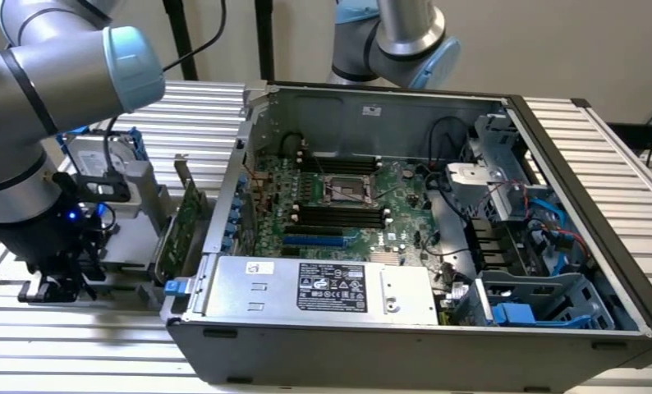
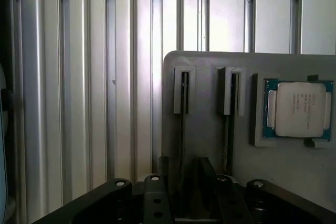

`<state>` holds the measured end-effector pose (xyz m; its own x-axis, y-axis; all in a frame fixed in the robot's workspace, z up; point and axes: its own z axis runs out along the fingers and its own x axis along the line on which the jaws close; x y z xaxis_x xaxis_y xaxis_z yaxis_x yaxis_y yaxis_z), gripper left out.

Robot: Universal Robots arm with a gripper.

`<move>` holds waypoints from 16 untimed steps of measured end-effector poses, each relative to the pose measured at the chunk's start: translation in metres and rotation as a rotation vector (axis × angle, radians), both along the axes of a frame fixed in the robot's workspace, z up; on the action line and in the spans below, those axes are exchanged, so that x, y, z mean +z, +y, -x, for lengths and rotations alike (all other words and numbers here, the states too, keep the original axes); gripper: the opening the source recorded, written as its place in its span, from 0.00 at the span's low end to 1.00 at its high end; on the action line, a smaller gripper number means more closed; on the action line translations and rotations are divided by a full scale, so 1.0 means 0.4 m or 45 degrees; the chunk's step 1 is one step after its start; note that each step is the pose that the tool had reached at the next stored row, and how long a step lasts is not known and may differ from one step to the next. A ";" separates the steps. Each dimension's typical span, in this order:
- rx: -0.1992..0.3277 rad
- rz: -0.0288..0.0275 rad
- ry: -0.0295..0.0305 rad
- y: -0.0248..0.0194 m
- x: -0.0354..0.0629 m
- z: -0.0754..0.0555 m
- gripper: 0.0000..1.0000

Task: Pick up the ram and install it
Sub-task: 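Pick up the ram and move it above insertion slot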

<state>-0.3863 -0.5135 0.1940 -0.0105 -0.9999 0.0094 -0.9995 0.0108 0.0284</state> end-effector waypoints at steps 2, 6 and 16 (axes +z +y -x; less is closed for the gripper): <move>-0.002 0.0001 0.0000 0.002 0.000 -0.001 0.36; -0.003 0.0054 0.0001 0.003 0.000 -0.001 0.36; -0.005 0.0585 0.0023 0.008 0.000 -0.001 0.27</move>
